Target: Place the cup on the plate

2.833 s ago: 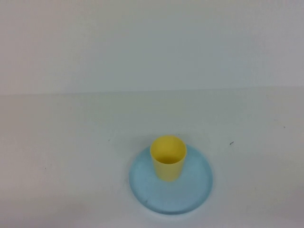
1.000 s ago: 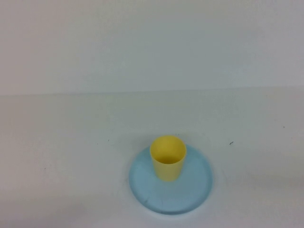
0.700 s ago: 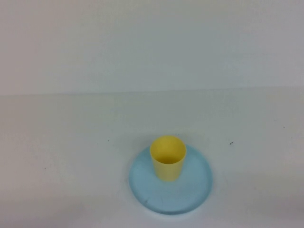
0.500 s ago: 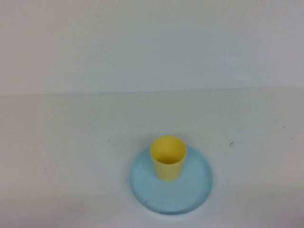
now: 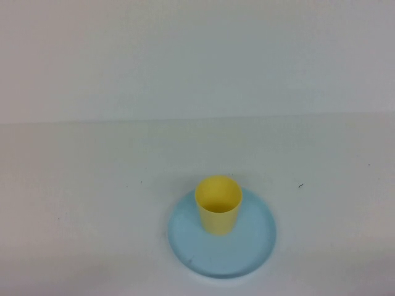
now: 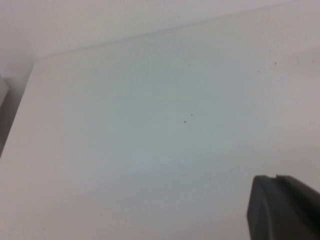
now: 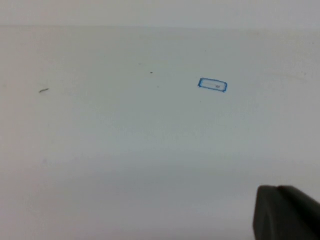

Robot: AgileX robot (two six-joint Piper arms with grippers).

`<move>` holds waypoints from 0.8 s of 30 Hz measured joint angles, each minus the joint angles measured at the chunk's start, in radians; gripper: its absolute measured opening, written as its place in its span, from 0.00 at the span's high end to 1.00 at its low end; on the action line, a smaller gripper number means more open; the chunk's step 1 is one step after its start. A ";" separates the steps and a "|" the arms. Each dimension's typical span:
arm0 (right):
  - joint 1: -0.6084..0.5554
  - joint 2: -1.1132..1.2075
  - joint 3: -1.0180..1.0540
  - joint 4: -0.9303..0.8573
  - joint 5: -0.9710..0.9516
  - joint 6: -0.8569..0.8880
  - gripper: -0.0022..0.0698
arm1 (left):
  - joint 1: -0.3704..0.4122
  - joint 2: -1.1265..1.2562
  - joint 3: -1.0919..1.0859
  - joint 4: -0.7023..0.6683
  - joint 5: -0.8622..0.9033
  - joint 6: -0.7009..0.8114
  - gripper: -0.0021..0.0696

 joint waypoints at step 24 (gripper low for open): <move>-0.024 0.000 0.000 0.204 -0.006 -0.275 0.97 | 0.000 0.000 0.000 0.000 0.000 0.000 0.97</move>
